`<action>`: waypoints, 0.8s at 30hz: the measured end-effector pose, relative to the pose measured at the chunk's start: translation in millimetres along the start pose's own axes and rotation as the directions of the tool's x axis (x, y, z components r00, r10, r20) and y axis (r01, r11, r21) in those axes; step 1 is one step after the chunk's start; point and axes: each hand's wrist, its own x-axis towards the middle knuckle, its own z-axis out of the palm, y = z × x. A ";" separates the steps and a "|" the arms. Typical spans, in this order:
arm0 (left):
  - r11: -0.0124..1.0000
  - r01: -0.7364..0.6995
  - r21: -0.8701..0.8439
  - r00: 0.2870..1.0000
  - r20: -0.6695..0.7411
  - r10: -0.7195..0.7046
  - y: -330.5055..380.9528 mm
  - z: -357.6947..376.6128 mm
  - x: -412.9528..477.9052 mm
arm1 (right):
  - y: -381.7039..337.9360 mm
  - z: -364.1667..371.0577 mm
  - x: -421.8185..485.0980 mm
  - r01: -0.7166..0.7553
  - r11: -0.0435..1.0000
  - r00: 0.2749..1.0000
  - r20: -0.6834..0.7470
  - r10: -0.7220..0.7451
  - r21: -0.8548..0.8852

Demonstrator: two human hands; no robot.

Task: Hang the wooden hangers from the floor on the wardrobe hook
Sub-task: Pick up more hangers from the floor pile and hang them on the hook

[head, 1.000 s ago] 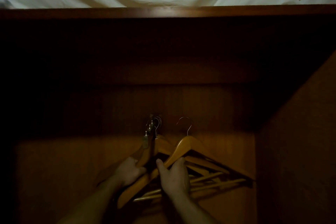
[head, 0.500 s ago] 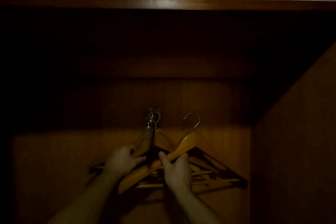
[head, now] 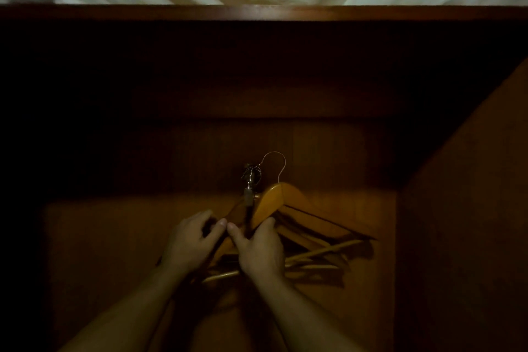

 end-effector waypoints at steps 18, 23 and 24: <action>0.941 0.277 0.196 0.875 0.352 -0.331 -27.9 -15.9 -20.1 | -6.8 44.0 -2.3 0.046 0.991 0.997 0.074 -0.037 -0.125; 0.931 0.287 0.225 0.884 0.314 -0.348 -47.9 -14.6 -23.0 | -6.6 54.0 -6.8 -0.009 0.997 0.994 0.107 0.018 -0.083; 0.933 0.291 0.211 0.883 0.315 -0.347 -49.2 -14.5 -23.8 | -6.4 54.5 -7.7 -0.007 0.996 0.994 0.106 0.016 -0.086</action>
